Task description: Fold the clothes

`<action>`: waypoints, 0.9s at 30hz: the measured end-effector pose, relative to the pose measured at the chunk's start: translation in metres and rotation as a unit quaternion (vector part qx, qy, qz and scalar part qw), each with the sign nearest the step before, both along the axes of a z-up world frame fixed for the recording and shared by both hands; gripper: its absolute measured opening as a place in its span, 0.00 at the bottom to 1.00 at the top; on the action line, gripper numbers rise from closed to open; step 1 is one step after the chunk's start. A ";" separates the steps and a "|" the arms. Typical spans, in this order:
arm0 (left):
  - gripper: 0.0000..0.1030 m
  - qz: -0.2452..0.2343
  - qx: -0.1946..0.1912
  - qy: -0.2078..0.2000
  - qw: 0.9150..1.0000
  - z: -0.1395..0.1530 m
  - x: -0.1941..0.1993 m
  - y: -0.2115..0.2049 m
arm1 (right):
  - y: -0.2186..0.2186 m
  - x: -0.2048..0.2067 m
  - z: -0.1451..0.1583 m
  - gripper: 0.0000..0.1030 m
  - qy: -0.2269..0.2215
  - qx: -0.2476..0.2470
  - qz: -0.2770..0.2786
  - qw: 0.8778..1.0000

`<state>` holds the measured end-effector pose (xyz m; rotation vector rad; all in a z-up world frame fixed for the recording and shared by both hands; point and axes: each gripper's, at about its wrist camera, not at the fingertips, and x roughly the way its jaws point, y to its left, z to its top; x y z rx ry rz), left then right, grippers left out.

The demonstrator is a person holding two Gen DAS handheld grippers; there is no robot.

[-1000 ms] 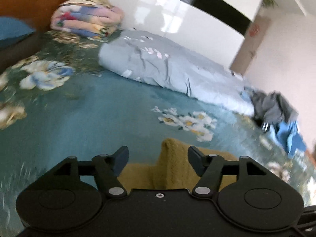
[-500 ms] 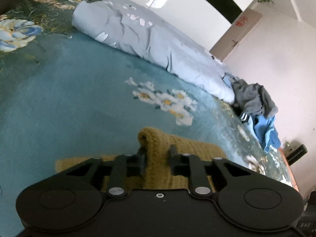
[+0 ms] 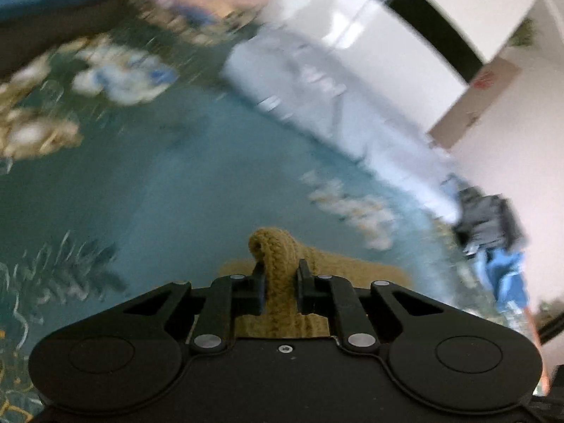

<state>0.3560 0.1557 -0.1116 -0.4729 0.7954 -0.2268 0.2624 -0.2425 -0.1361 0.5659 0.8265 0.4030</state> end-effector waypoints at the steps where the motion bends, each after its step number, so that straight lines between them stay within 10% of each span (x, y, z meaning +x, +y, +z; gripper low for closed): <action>1: 0.14 0.001 0.007 0.004 1.000 -0.007 0.002 -0.001 | 0.003 0.000 0.000 0.35 0.000 0.000 0.004 1.000; 9: 0.30 0.023 -0.008 -0.016 1.000 -0.004 -0.016 0.005 | 0.018 0.000 -0.002 0.40 0.011 -0.040 0.033 0.999; 15: 0.64 -0.003 0.027 -0.030 0.999 0.009 -0.056 0.001 | 0.009 0.007 -0.009 0.56 0.026 -0.020 0.014 0.999; 27: 0.67 -0.012 -0.031 0.066 0.997 -0.041 -0.069 -0.008 | 0.012 0.049 -0.040 0.64 0.086 0.052 0.007 0.995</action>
